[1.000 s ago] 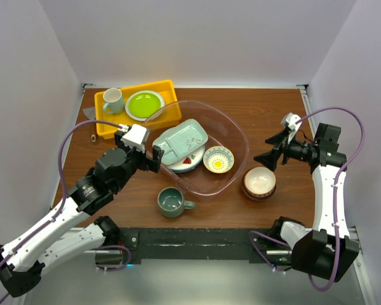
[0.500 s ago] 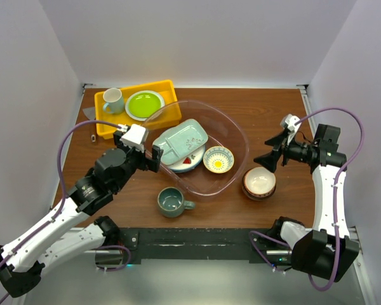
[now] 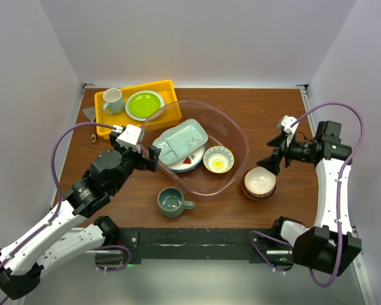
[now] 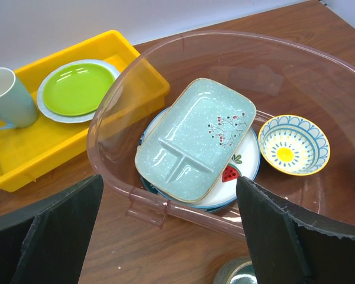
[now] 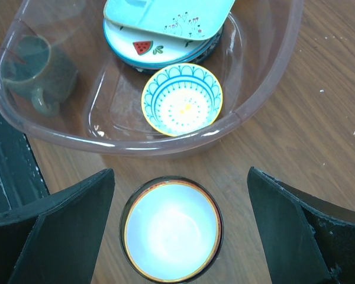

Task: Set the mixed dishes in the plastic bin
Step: Pick up the bowl from the center of the board.

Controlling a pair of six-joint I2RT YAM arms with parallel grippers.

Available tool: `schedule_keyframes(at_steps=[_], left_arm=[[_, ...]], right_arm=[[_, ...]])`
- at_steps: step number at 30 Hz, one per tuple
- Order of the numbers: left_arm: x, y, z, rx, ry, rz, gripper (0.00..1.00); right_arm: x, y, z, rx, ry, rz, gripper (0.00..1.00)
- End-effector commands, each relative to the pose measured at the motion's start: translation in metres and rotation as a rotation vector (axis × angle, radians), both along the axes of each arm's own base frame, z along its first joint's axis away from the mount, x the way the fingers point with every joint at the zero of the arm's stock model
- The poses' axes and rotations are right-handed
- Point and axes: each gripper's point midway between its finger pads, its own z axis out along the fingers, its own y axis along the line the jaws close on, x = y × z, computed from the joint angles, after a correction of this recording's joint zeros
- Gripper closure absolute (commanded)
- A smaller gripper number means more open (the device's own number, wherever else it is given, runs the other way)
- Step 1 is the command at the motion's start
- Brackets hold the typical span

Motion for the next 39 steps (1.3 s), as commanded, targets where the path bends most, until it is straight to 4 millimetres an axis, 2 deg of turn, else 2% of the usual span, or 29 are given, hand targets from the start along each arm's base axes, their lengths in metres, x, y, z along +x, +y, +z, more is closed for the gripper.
schedule_keyframes(at_steps=[1, 12, 39], left_arm=[[0.003, 0.007, 0.008, -0.014, -0.038, 0.033, 0.00], [0.002, 0.012, 0.011, -0.029, -0.048, 0.051, 0.00], [0.001, 0.013, 0.012, -0.035, -0.051, 0.045, 0.00]], right_arm=[[-0.007, -0.003, 0.006, -0.069, -0.048, 0.041, 0.02], [-0.020, -0.001, -0.007, -0.101, -0.048, 0.087, 0.02], [-0.020, -0.028, -0.028, -0.292, -0.039, 0.025, 0.02]])
